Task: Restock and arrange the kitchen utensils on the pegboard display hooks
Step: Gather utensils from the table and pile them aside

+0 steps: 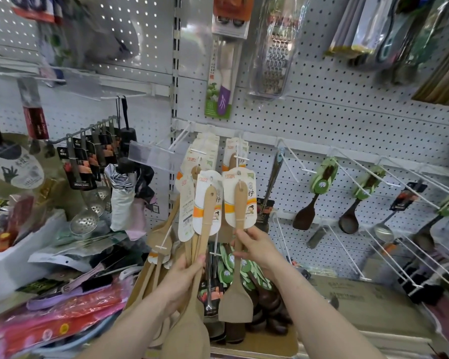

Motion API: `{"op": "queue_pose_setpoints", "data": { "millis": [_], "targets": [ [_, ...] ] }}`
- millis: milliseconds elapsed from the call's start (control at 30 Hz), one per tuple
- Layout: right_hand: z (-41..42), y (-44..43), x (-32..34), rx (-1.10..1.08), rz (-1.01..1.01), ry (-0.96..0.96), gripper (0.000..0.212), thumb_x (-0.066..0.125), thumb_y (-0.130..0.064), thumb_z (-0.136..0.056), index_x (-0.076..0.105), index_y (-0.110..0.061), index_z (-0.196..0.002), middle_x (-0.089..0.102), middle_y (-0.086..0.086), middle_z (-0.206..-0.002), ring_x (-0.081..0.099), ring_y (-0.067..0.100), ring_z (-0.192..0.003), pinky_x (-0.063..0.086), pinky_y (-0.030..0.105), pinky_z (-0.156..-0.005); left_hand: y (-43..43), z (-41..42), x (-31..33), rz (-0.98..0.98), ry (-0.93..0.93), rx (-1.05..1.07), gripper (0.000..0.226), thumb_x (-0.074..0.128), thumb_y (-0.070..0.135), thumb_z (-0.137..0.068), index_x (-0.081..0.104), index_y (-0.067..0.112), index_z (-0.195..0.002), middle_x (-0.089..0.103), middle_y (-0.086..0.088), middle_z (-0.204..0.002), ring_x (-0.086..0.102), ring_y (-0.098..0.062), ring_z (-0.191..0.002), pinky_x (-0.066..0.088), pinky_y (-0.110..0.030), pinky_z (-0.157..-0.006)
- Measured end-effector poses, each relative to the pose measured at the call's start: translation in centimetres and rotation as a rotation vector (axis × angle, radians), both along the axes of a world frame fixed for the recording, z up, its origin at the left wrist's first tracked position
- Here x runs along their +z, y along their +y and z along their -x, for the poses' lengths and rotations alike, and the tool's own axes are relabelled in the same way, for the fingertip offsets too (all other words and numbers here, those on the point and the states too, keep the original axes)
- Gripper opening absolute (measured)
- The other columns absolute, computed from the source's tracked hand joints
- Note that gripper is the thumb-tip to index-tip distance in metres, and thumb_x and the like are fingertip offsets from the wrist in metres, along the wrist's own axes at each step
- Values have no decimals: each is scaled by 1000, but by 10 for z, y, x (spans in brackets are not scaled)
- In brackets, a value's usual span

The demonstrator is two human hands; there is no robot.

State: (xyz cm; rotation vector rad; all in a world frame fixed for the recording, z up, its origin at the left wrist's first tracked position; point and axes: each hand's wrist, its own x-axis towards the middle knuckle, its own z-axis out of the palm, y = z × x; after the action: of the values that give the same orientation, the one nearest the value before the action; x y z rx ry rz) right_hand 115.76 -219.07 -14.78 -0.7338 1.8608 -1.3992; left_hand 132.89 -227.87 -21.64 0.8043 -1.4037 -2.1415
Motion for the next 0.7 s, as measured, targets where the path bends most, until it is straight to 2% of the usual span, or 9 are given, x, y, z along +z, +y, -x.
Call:
{"op": "queue_pose_setpoints", "data": {
  "millis": [133, 200, 333, 400, 433, 500, 533, 633, 700],
  "targets": [
    [10, -9, -2, -1, -34, 4, 23, 52, -21, -101, 60, -3, -113, 66, 15, -99, 64, 20, -88, 60, 40, -83, -4, -1, 3, 5, -15, -16, 46, 66, 43, -77, 58, 16, -114, 65, 0, -95, 58, -17, -92, 42, -46, -103],
    [17, -15, -5, -11, -36, 2, 24, 53, -24, -101, 61, -4, -111, 68, 13, -94, 64, 20, -83, 60, 40, -81, -6, -1, 4, 7, -12, -23, 45, 66, 41, -77, 60, 19, -117, 65, -2, -97, 58, -17, -95, 46, -39, -96],
    [37, -41, -5, -81, -37, 18, 23, 52, -25, -102, 62, -5, -102, 68, 11, -86, 63, 21, -74, 60, 31, -65, -12, 1, 4, -6, -25, -1, 42, 67, 39, -78, 61, 16, -112, 61, -9, -97, 57, -21, -95, 49, -34, -88],
    [48, -59, -6, -121, -30, 16, 23, 52, -27, -102, 63, -9, -94, 68, 11, -85, 62, 21, -72, 61, 38, -72, -16, 3, 3, -23, -28, -7, 48, 68, 41, -75, 61, 12, -113, 57, -8, -92, 54, -21, -89, 50, -33, -82],
    [54, -69, -7, -141, -32, 24, 23, 52, -28, -102, 63, -11, -91, 68, 11, -86, 62, 21, -72, 61, 36, -69, -19, 5, 3, -35, -27, -5, 49, 67, 41, -75, 61, 11, -113, 56, -7, -88, 52, -20, -85, 50, -30, -77],
    [68, -88, -10, -167, -53, 55, 23, 51, -31, -102, 61, -13, -91, 67, 12, -91, 66, 27, -81, 55, 25, -51, -25, 9, 0, -53, -22, -2, 43, 64, 40, -77, 62, 12, -110, 54, -3, -81, 49, -17, -78, 47, -25, -70],
    [76, -99, -14, -170, -52, 48, 22, 51, -33, -102, 61, -15, -93, 66, 13, -95, 67, 30, -88, 55, 25, -52, -28, 11, -1, -59, -26, 3, 39, 63, 39, -78, 63, 14, -106, 54, -2, -77, 48, -15, -75, 45, -23, -67],
    [101, -131, -25, -141, -79, 55, 24, 54, -38, -98, 63, -18, -89, 69, 17, -99, 67, 36, -94, 58, 52, -84, -37, 16, 0, -75, -28, 21, 32, 62, 39, -78, 61, 12, -94, 52, -1, -69, 48, -13, -65, 46, -21, -59],
    [117, -150, -36, -129, -137, 98, 33, 53, -44, -97, 65, -15, -86, 70, 17, -93, 67, 37, -91, 54, 56, -88, -40, 18, 3, -83, -18, 25, 29, 61, 38, -79, 59, 11, -91, 52, -1, -67, 49, -11, -62, 45, -21, -59]
  ]
}}
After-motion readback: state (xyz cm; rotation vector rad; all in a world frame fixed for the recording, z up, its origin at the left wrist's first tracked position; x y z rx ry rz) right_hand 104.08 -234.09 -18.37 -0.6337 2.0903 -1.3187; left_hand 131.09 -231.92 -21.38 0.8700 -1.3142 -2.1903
